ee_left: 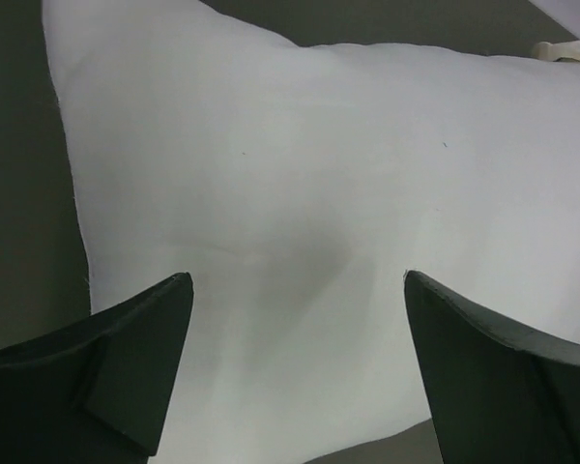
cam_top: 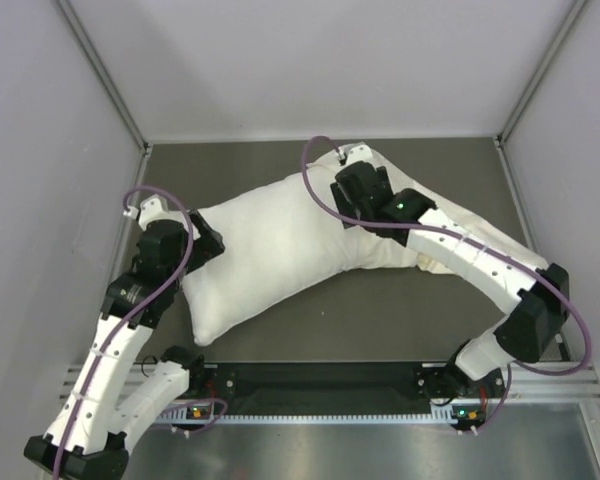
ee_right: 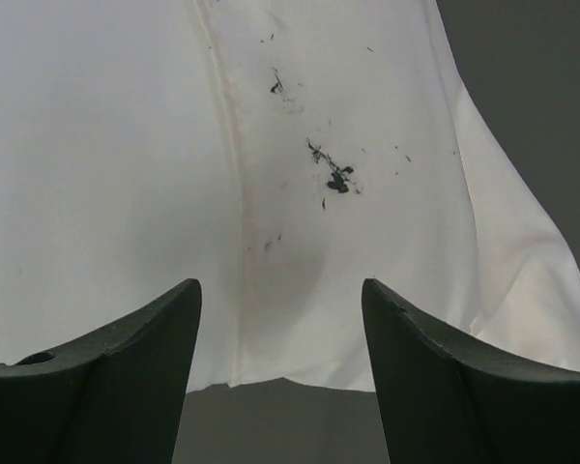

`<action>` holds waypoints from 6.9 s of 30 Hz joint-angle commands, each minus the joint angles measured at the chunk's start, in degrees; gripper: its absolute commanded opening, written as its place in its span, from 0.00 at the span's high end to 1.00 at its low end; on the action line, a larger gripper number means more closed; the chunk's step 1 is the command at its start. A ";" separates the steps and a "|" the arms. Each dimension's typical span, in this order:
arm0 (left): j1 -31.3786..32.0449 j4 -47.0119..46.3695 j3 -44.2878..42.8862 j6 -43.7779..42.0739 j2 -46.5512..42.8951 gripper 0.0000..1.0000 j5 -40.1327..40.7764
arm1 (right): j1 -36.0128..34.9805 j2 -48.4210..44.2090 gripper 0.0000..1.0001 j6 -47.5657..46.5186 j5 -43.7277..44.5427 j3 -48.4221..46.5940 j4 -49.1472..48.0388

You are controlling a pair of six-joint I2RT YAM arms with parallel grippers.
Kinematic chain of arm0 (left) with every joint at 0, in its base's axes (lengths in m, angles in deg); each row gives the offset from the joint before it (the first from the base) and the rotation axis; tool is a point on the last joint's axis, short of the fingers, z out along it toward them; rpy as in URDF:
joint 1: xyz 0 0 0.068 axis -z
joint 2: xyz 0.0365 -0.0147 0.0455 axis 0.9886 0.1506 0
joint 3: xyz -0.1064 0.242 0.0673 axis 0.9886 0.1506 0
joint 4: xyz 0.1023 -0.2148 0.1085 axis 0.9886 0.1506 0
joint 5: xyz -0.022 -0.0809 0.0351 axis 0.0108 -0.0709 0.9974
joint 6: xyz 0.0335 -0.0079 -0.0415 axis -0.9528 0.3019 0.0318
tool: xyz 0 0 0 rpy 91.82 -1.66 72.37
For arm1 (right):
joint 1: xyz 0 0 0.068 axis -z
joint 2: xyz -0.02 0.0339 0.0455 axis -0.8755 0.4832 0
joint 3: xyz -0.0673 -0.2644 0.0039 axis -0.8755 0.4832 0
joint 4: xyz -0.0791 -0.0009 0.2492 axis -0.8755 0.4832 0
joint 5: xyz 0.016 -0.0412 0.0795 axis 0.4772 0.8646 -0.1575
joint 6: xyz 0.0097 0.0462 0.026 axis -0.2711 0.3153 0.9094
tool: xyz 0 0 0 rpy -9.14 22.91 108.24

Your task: Put the pillow into the pillowcase

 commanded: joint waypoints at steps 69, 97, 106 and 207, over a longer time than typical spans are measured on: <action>-15.67 -23.51 16.01 6.57 -4.14 0.69 -21.95 | -0.71 -5.96 0.59 9.48 -36.14 -0.66 -5.54; -16.20 -15.25 11.35 -0.73 5.00 0.01 -19.56 | -32.44 -3.44 0.17 47.69 19.85 17.98 24.44; -16.37 -16.57 13.82 0.41 3.51 0.01 -21.51 | -29.90 4.03 0.24 50.26 25.31 21.77 20.13; -17.34 0.93 -25.13 -12.07 31.89 0.01 -10.34 | 24.87 8.63 0.30 2.10 -41.48 -34.71 5.12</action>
